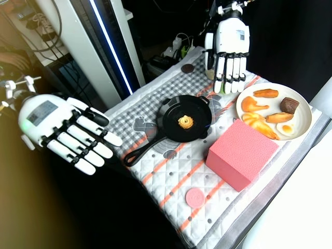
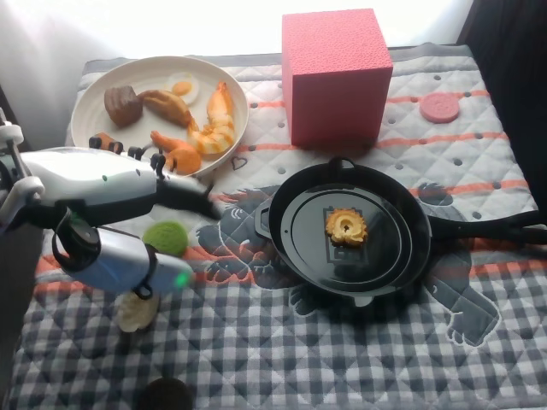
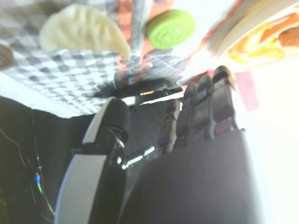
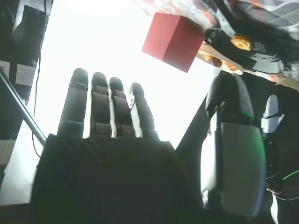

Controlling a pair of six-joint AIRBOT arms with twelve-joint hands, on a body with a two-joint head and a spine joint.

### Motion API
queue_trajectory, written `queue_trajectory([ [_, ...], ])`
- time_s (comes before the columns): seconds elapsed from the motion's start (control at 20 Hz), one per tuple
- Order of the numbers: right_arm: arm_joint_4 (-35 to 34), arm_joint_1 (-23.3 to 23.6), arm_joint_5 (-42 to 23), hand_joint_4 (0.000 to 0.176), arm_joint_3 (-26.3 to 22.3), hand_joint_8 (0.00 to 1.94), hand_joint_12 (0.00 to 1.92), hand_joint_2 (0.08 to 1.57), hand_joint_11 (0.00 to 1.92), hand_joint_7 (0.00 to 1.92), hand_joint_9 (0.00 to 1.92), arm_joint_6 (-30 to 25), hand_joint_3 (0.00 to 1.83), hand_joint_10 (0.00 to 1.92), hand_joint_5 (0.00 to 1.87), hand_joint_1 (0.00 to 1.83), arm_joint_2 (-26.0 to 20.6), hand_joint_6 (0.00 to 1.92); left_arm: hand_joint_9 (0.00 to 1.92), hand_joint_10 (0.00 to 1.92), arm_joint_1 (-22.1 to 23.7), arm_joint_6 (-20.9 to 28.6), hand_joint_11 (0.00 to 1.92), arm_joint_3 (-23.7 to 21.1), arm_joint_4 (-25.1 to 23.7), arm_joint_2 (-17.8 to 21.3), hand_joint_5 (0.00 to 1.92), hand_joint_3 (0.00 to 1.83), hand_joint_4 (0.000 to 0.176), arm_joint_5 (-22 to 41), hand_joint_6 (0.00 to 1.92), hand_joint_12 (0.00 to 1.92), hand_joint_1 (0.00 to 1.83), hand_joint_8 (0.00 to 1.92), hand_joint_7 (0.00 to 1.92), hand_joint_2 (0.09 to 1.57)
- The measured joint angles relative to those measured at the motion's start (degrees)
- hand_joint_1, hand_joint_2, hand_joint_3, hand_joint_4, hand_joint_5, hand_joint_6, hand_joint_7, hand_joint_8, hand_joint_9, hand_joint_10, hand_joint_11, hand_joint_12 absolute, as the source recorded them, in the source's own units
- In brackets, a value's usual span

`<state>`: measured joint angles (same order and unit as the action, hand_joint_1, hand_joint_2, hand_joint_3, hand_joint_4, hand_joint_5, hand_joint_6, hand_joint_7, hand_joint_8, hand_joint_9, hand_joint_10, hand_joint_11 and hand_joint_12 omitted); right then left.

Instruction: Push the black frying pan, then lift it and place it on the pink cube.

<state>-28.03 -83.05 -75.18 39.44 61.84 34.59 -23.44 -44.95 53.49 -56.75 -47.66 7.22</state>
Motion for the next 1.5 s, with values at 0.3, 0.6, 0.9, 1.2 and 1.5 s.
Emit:
queue_trajectory([
  [0.3, -0.1, 0.0, 0.0, 0.014, 0.0, 0.0, 0.0, 1.25, 0.0, 0.0, 0.0, 0.0, 0.0, 0.0, 0.0, 0.37, 0.0, 0.0, 0.26, 0.06, 0.0, 0.0, 0.0, -0.5, -1.4, -0.2, 0.4, 0.01, 0.01, 0.3, 0.07, 0.74, 0.37, 0.0, 0.4, 1.3],
  [0.6, -0.1, 0.0, 0.0, 0.015, 0.0, 0.0, 0.0, 1.25, 0.0, 0.0, 0.0, 0.0, 0.0, 0.0, 0.0, 0.36, 0.1, 0.0, 0.28, 0.02, 0.0, 0.0, 0.0, 1.4, -3.5, -3.6, 0.44, 0.0, 0.016, -2.2, 0.05, 0.71, 0.37, 0.0, 0.4, 1.3],
  [0.9, -0.2, 0.0, 0.0, 0.006, 0.0, 0.0, 0.0, 1.25, 0.0, 0.0, 0.0, 0.0, 0.0, 0.0, 0.0, 0.36, 0.1, 0.0, 0.3, 0.01, 0.5, 0.0, 0.0, 2.8, -3.8, -7.2, 0.41, 0.01, 0.049, -1.7, 0.02, 0.84, 0.29, 0.0, 0.37, 1.3],
  [1.2, -0.5, 0.0, -0.1, 0.006, 0.0, 0.0, 0.0, 1.24, 0.01, 0.0, 0.0, 0.0, 0.0, 0.0, 0.0, 0.3, 0.3, 0.0, 0.23, 0.0, 1.4, 0.0, 0.0, 3.6, -5.4, -10.4, 0.35, 0.0, 0.015, 1.1, 0.0, 0.69, 0.22, 0.0, 0.32, 1.33],
  [1.5, -0.9, -0.1, -0.8, 0.013, 0.0, 0.0, 0.02, 1.24, 0.02, 0.0, 0.0, 0.0, 0.0, 0.0, 0.0, 0.26, 0.7, 0.0, 0.26, 0.02, 1.9, 0.0, 0.0, 5.2, -6.5, -13.9, 0.42, 0.01, 0.021, 1.9, 0.05, 0.69, 0.21, 0.02, 0.37, 1.35],
])
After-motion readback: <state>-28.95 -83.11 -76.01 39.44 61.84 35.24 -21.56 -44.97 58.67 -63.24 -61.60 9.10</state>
